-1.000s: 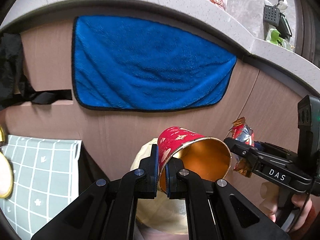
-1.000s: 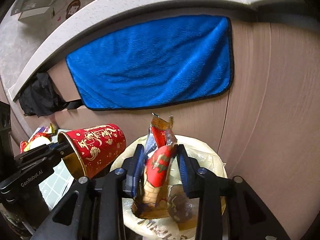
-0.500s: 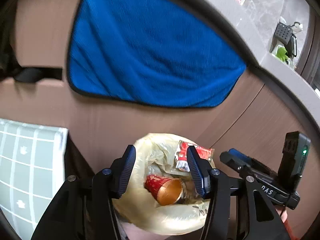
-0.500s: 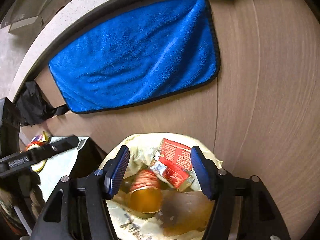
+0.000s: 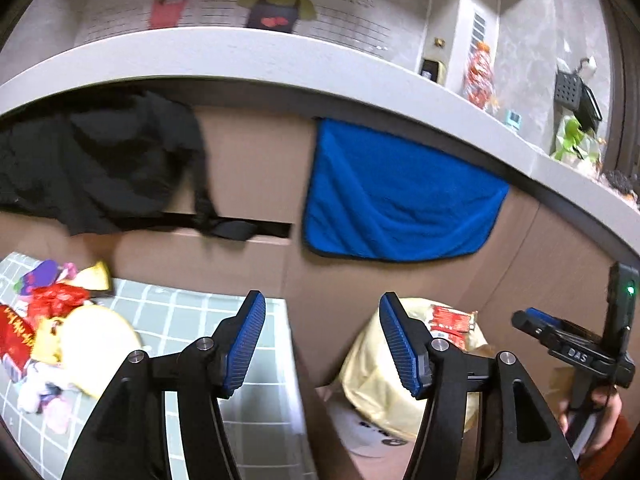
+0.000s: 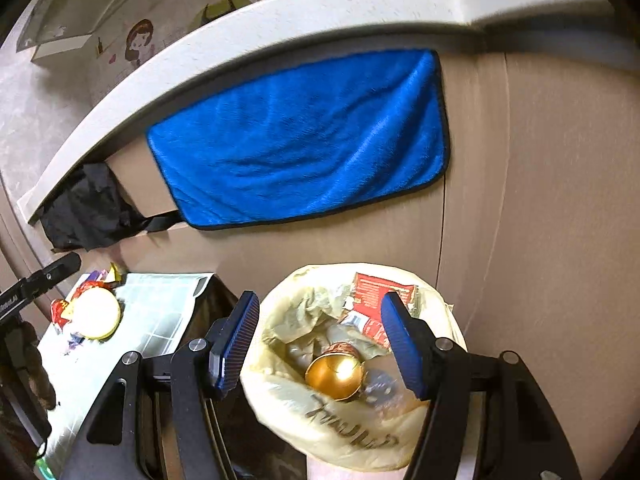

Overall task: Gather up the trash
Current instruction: 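Move both grippers back over the trash on the table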

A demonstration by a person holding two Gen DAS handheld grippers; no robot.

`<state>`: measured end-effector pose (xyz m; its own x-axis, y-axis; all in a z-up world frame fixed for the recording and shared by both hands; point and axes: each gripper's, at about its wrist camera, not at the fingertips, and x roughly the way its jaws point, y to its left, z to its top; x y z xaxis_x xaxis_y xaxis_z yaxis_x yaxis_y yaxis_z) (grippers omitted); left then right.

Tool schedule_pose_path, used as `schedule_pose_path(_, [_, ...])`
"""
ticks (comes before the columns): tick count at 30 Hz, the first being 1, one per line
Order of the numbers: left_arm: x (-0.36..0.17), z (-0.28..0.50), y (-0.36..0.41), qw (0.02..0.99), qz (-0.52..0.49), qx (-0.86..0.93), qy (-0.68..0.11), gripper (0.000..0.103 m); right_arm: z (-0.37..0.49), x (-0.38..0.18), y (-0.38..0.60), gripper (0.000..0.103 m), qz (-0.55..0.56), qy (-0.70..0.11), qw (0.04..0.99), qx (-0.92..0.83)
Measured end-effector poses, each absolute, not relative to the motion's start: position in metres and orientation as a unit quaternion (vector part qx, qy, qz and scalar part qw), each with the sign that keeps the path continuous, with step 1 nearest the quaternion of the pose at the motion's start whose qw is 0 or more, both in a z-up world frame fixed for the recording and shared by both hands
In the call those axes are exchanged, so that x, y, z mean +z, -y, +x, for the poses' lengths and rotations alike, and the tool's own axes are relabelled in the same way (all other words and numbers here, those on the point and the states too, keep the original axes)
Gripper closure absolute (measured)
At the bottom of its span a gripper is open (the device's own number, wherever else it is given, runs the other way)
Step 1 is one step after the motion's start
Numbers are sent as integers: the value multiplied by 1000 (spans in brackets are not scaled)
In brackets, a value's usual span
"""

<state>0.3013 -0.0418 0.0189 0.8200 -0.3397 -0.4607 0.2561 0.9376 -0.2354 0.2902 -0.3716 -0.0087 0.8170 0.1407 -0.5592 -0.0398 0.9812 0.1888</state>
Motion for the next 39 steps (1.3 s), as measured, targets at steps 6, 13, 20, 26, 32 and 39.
schedule_pose_path(6, [12,294,-10,947,-101,-152,-264,43,269,8,340,42,61,-288,955,23])
schedule_pose_path(13, [1,271,-62,953,-96,-128,-257,42,271,17,320,41,41,-274,961,11])
schedule_pose_path(20, [-15,259,-105,950,-139,-89,-266,41,279,13,310,41,9,-279,960,24])
schedule_pose_path(26, [-24,255,-118,948,-129,-75,-281,41,284,6,304,41,10,-283,958,37])
schedule_pose_path(32, [-33,262,-136,945,-137,-56,-290,41,288,-5,292,41,13,-290,956,46])
schedule_pose_path(39, [-41,256,-172,947,-140,-26,-287,35,292,-4,249,41,3,-284,957,66])
